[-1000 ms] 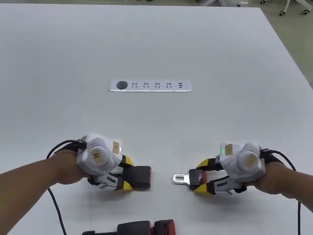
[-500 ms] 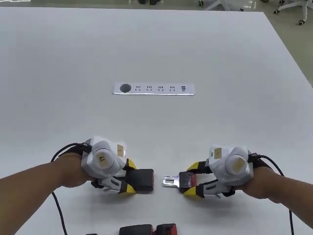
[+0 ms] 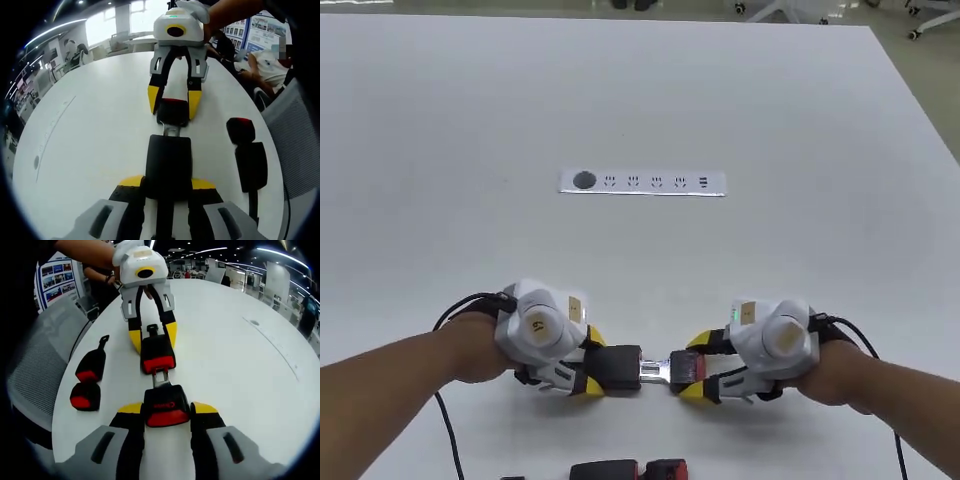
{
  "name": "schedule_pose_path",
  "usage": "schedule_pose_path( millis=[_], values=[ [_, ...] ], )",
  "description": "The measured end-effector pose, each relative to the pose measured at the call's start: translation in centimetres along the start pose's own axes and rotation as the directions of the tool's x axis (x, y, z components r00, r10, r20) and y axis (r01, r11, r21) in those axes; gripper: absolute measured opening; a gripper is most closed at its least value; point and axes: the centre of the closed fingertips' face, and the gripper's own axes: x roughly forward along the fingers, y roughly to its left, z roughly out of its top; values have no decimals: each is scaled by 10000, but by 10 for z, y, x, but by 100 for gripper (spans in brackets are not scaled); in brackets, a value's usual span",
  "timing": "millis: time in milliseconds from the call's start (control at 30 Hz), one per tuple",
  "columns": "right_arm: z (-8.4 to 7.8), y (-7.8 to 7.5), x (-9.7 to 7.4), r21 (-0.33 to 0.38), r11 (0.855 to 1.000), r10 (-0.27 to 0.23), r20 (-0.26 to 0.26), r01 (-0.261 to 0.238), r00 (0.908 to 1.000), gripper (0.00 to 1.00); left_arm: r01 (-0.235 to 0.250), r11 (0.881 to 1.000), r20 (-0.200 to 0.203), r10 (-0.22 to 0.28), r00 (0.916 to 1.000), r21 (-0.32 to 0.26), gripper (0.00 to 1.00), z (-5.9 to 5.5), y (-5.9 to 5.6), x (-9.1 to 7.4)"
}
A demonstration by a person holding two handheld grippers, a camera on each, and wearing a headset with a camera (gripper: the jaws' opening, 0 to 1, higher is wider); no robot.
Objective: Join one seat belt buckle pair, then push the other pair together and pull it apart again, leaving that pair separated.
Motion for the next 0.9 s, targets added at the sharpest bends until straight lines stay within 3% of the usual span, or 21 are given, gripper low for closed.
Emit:
schedule_pose_path(
  millis=[200, 900],
  values=[
    [9, 2, 12, -58, 10000, 27, 40, -27, 10000, 34, -37, 10000, 26, 37, 10000, -23, 33, 1, 0, 0],
    [17, 5, 26, -134, 9999, 40, -68, -41, 10000, 33, 120, 9999, -15, -120, 9999, 104, 32, 1, -1, 2]
  ],
)
